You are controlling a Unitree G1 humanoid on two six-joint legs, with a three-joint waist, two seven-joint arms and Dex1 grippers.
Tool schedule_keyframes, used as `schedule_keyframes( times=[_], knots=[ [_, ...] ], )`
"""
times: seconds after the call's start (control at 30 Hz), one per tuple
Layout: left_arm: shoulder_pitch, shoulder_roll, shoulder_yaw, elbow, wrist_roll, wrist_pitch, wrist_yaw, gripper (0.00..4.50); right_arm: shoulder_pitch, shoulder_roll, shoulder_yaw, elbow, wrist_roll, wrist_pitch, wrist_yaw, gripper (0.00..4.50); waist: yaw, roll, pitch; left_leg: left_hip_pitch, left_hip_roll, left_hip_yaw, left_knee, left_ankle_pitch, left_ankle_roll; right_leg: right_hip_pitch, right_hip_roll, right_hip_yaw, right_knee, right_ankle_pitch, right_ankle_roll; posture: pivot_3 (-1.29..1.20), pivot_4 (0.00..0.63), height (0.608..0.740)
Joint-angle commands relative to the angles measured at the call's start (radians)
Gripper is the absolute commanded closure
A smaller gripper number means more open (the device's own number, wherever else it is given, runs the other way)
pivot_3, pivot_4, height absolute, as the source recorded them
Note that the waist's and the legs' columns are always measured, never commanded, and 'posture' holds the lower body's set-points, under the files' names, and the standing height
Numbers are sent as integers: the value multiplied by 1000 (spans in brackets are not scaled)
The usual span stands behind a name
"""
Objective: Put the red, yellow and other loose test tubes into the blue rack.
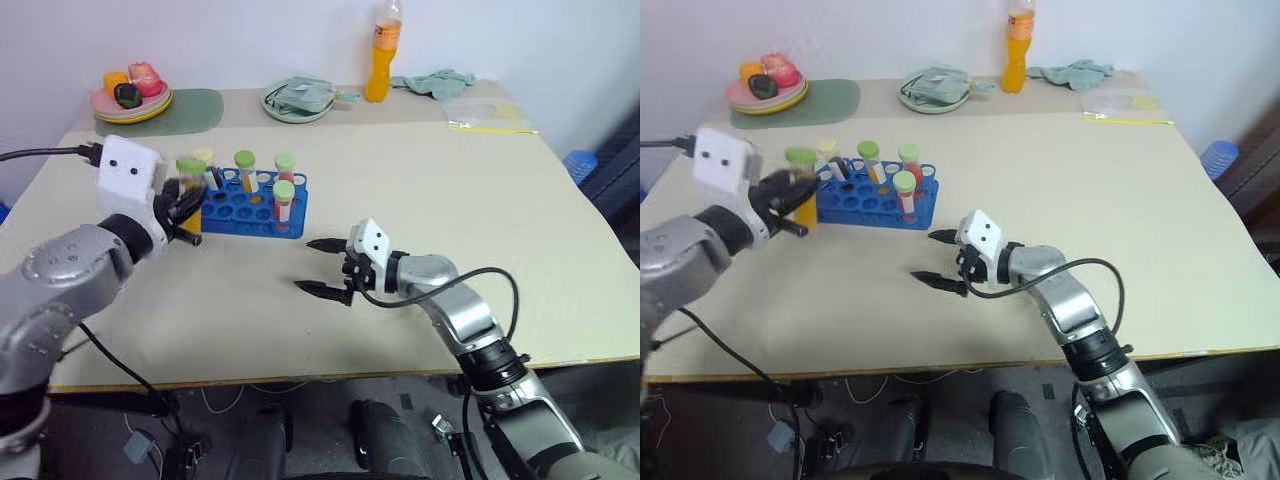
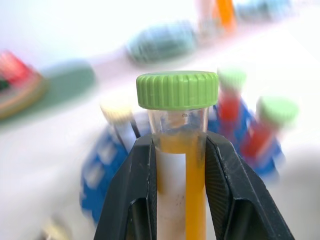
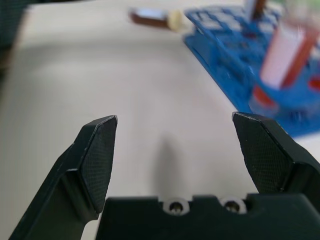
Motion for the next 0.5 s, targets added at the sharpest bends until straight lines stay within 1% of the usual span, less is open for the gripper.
schedule_keyframes(
  times=[0.03, 0.1, 0.17, 0.3, 0.4, 0.5],
  knots=[
    [3, -153, -153, 94, 311, -215, 131, 3786, -11, 48, -22, 0, -5, -6, -64, 417, -1, -1, 0, 0, 0, 0, 0, 0, 0, 0, 0, 0, 0, 0, 0, 0, 150, 740],
    [-1, -243, -212, 192, 432, -342, 144, 3786, -8, 68, -20, -4, -5, 1, -79, 417, -5, -1, -1, 0, 0, 0, 0, 0, 0, 0, 1, 0, 1, 1, 0, 0, 150, 740],
    [-15, -287, -259, 302, 536, -430, 140, 3786, -4, 77, -15, -8, -8, 3, -88, 417, -6, -1, -1, 0, 0, 0, 0, 0, 0, -1, 1, 0, 1, 1, 0, 0, 150, 740],
    [-57, -365, -263, 446, 598, -554, 85, 3786, 8, 84, -17, -24, -6, 10, -99, 417, -8, -1, -1, 0, 1, 0, 0, -1, 2, -2, 1, 0, 2, 1, 0, 0, 150, 740],
    [-83, -399, -254, 503, 619, -618, 39, 3786, 21, 84, -21, -38, -5, 15, -109, 417, -7, -1, -1, 0, 1, 0, 0, -1, 2, -2, 1, 0, 2, 1, 0, 0, 150, 740],
    [-107, -421, -242, 530, 630, -644, 2, 3786, 37, 82, -24, -60, -4, 24, -118, 417, -2, -1, -1, 0, 0, -1, 0, -1, 2, -1, 1, -1, 2, 1, 1, 0, 150, 740]
  ],
)
